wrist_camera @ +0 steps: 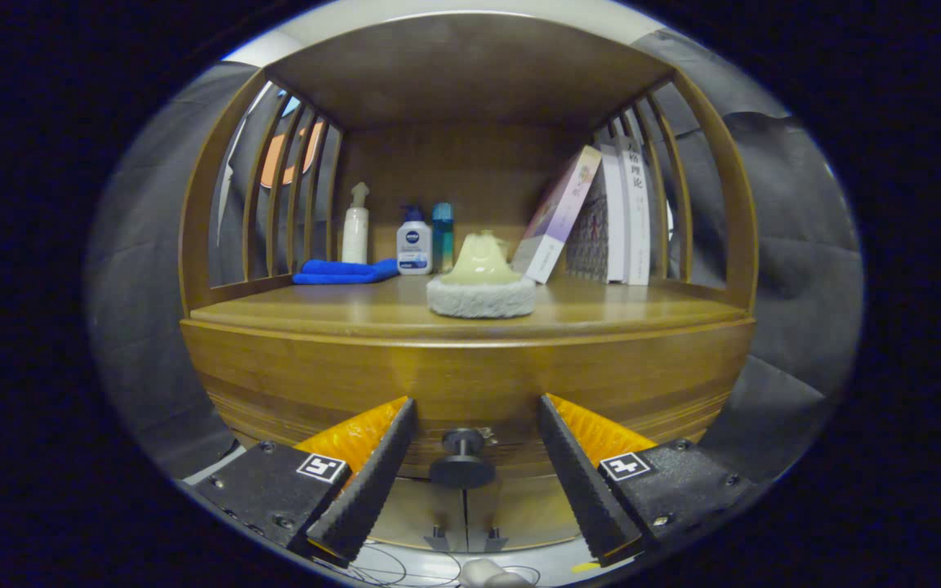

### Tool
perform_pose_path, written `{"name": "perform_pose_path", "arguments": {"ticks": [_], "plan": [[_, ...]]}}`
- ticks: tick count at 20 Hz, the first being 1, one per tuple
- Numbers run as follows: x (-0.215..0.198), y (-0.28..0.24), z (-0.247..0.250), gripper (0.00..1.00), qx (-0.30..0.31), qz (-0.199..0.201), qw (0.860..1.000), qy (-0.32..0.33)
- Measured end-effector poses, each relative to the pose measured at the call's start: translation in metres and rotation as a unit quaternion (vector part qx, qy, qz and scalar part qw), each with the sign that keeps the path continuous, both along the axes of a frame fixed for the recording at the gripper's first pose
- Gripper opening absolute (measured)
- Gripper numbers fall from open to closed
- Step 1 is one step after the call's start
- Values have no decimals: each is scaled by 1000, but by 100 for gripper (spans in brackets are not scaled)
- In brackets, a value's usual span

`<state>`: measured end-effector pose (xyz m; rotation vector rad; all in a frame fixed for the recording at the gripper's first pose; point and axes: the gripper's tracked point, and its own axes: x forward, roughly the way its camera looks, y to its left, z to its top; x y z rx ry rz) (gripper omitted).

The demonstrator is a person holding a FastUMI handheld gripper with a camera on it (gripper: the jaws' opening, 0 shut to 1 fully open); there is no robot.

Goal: Pull open the drawer, take out the items inside it, and place them on the countertop above the cabinet.

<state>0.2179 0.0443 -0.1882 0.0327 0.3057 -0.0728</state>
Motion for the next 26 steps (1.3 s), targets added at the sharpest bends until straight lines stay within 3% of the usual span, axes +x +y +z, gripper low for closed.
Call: {"name": "perform_pose_path", "arguments": {"ticks": [10,18,26], "plan": [[-116,-14,154,98,4,42,995,-89],[-206,-31,194,98,18,67,991,-114],[-231,-70,203,98,20,41,990,-135]]}}
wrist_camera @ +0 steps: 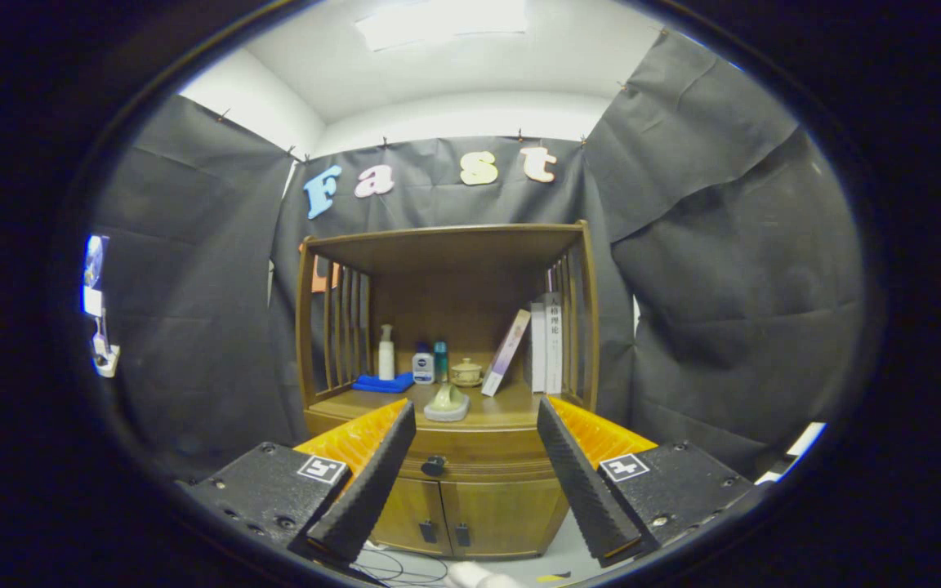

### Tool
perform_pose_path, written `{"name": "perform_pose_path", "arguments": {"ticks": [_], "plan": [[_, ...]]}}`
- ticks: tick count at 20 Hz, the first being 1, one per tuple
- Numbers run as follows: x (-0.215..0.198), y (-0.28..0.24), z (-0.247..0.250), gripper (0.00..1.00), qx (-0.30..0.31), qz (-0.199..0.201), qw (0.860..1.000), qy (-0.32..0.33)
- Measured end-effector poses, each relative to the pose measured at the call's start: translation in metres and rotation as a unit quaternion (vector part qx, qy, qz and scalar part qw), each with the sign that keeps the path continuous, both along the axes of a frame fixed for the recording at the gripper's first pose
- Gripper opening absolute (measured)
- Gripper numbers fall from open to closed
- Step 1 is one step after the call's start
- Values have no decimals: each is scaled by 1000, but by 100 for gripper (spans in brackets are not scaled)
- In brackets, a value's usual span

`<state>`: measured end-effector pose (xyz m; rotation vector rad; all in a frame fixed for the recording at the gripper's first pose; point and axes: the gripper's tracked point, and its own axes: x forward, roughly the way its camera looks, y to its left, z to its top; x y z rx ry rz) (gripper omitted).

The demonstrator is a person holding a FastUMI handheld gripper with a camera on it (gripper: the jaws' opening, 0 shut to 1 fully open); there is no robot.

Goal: Pull open the drawer, take out the items inside it, and place them on the countertop above the cabinet.

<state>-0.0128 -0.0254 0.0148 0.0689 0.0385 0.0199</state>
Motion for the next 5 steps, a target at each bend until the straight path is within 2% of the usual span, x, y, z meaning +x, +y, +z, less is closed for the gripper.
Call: {"name": "perform_pose_path", "arguments": {"ticks": [5], "plan": [[-5,8,-2,98,0,-5,1000,-10]]}}
